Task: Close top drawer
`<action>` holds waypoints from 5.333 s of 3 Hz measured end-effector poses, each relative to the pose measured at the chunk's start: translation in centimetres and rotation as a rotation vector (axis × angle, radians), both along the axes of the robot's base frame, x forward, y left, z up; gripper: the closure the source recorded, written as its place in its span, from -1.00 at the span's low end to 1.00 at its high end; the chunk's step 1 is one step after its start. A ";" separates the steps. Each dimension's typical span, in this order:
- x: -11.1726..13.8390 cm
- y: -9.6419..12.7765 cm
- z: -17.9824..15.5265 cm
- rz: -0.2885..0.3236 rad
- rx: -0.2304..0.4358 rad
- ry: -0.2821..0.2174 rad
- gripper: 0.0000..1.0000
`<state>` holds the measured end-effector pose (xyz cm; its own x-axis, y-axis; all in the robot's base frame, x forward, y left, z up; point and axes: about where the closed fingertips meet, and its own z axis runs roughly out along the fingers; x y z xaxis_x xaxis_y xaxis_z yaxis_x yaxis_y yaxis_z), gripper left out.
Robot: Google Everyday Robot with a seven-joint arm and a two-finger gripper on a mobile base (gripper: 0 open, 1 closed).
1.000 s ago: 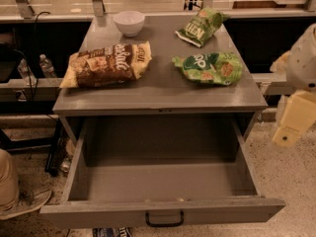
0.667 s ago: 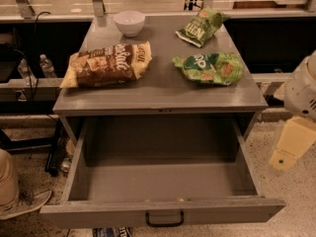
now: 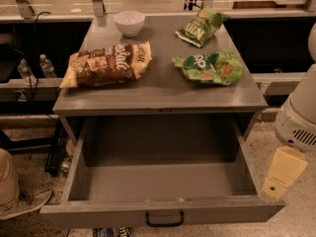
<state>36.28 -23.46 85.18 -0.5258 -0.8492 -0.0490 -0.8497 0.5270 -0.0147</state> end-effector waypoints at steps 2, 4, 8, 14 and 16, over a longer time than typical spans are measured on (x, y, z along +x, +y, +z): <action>-2.2 -0.3 -2.7 -0.056 -0.003 0.053 -0.63; -8.8 0.2 -9.5 -0.193 -0.029 0.183 0.30; -6.9 2.1 -19.5 -0.255 0.066 0.022 1.00; 4.3 8.3 -21.0 -0.049 0.132 -0.135 1.00; 10.0 10.1 -21.7 0.040 0.125 -0.142 1.00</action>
Offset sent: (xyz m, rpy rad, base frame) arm -0.0642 -0.0068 -0.0784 -0.0199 0.1628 -0.1577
